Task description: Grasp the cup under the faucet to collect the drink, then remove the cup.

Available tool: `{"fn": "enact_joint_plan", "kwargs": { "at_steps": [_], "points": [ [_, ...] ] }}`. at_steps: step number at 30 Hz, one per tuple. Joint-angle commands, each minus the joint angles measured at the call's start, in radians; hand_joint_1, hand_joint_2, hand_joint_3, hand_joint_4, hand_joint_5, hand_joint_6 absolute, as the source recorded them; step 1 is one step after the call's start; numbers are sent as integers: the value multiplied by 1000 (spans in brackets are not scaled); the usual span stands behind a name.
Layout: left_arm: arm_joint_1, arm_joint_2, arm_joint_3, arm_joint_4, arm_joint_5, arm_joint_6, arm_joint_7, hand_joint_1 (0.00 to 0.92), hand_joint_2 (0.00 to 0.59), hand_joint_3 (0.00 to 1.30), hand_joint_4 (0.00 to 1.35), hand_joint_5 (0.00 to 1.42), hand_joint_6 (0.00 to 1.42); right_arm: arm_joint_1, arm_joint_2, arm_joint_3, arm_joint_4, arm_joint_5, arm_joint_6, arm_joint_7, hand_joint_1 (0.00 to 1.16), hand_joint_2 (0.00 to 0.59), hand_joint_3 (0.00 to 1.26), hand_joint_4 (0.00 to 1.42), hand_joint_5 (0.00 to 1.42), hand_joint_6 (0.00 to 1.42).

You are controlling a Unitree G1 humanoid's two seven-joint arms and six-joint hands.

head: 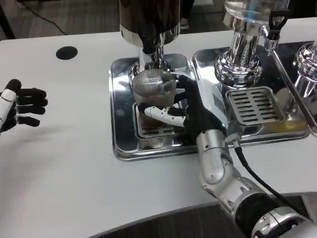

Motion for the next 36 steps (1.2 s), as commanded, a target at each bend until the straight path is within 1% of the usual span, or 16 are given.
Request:
{"fn": "enact_joint_plan", "kwargs": {
  "at_steps": [1,9,14,22,27,28,30,32,34,36],
  "points": [
    [-11,17,3,16,2,1,-7,0,178,514,456,441,565,3,79,1,-9,-5,-18,-40,760,169,420,443,704,1093],
    [-18,16,1,35,2,3,-11,0,179,512,456,441,564,22,68,-6,-16,4,-35,-49,762,169,436,472,729,1115],
    [-22,12,-5,40,4,3,-13,0,179,512,456,441,564,38,57,-8,-29,0,-45,-70,762,169,441,482,743,1122],
    [-27,8,-18,43,13,-4,-13,0,179,511,453,441,564,67,37,-12,-68,-2,-55,-89,762,169,444,498,754,1140],
    [-33,-4,-33,44,20,-11,-19,0,179,503,449,441,564,81,28,-13,-88,-7,-53,-93,762,169,452,505,759,1144],
    [-34,-7,-37,44,22,-13,-18,0,178,494,438,441,564,83,26,-12,-93,-8,-53,-94,762,169,452,505,759,1145],
    [-44,-3,-67,44,51,-35,-18,0,179,441,384,404,544,88,23,-13,-103,-11,-51,-96,762,169,453,505,759,1145],
    [-58,-4,-93,44,76,-56,-27,0,180,396,311,332,481,94,17,-16,-112,-13,-49,-98,762,169,454,505,759,1145],
    [-70,-11,-106,49,84,-65,-29,0,185,353,245,275,406,99,13,-18,-119,-15,-48,-100,762,169,455,505,759,1146],
    [-79,-17,-111,58,87,-71,-31,0,185,334,225,255,387,103,10,-20,-126,-16,-48,-102,762,169,457,505,759,1146]
  ]
}}
